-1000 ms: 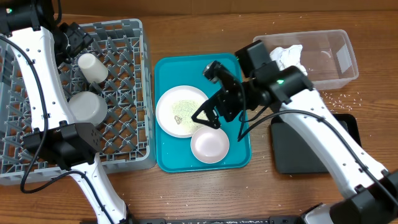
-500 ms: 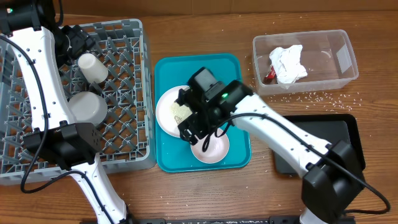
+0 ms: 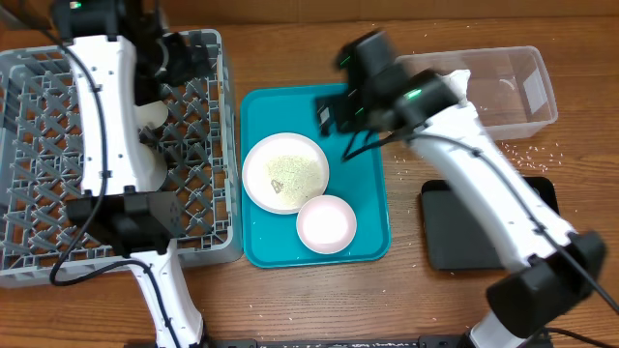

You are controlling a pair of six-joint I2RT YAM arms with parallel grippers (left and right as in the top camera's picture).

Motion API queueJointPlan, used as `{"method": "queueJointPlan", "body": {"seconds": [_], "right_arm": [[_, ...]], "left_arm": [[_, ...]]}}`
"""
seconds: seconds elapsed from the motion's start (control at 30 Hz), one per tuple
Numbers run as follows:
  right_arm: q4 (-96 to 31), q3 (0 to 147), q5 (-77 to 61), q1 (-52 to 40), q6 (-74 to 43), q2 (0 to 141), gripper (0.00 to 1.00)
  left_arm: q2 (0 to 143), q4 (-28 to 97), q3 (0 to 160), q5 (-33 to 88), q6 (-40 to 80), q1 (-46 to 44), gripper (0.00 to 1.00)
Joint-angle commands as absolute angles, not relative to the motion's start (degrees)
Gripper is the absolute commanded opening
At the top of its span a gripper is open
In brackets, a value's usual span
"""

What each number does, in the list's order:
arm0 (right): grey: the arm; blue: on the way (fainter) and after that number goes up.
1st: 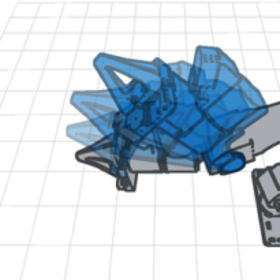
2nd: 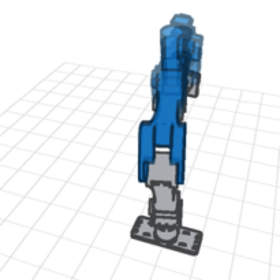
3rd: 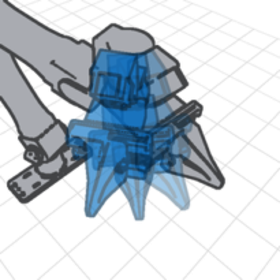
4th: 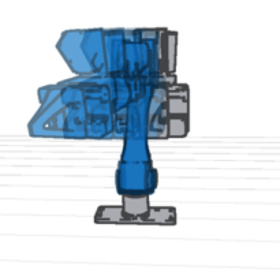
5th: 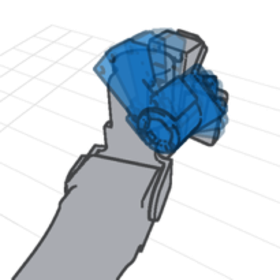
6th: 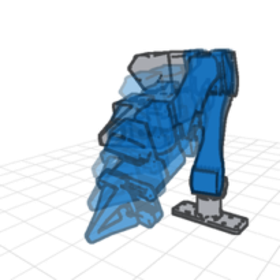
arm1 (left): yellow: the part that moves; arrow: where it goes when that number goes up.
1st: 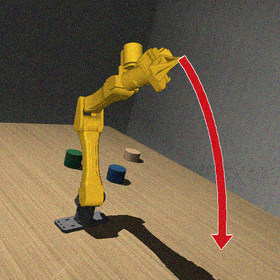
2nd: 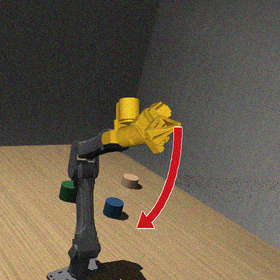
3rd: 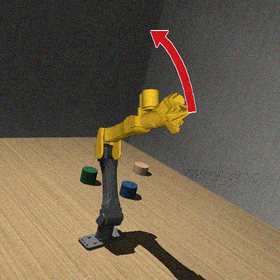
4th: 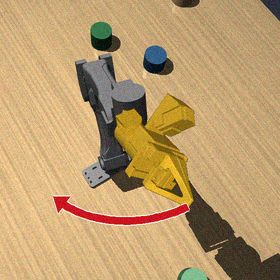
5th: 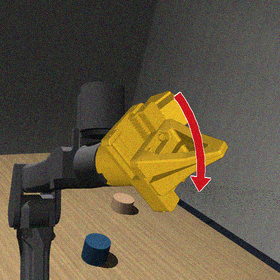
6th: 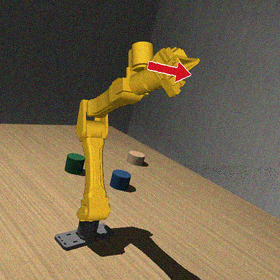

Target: Sort waste into correct bins and load items into the dishwasher

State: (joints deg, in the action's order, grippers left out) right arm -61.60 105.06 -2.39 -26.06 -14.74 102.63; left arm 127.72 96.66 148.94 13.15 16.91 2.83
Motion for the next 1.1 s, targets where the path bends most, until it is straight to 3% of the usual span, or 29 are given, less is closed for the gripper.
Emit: {"method": "queueJointPlan", "body": {"seconds": [0.0,0.17,0.4,0.83,1.07], "right_arm": [[-62.08,109.4,-0.91,-18.83,-17.8,97.91,1.0],[-61.19,109.8,-0.93,-5.5,-18.31,96.75,1.0],[-61.93,109.78,-1.3,6.09,-18.26,96.88,1.0],[-61.65,109.78,-0.91,13.54,-18.24,96.88,1.0],[-61.67,109.78,-0.93,13.52,-18.24,96.88,1.0]], "left_arm": [[126.17,96.82,148.79,14.41,15.2,-1.04,1.0],[126.21,96.82,145.91,14.46,15.42,-8.32,0.87],[126.21,96.82,135.83,14.7,15.9,-18.7,0.8],[126.23,92.86,128.55,7.07,19.94,-41.21,0.86],[126.23,88.4,120.73,2.76,23.83,-47.51,0.86]]}}
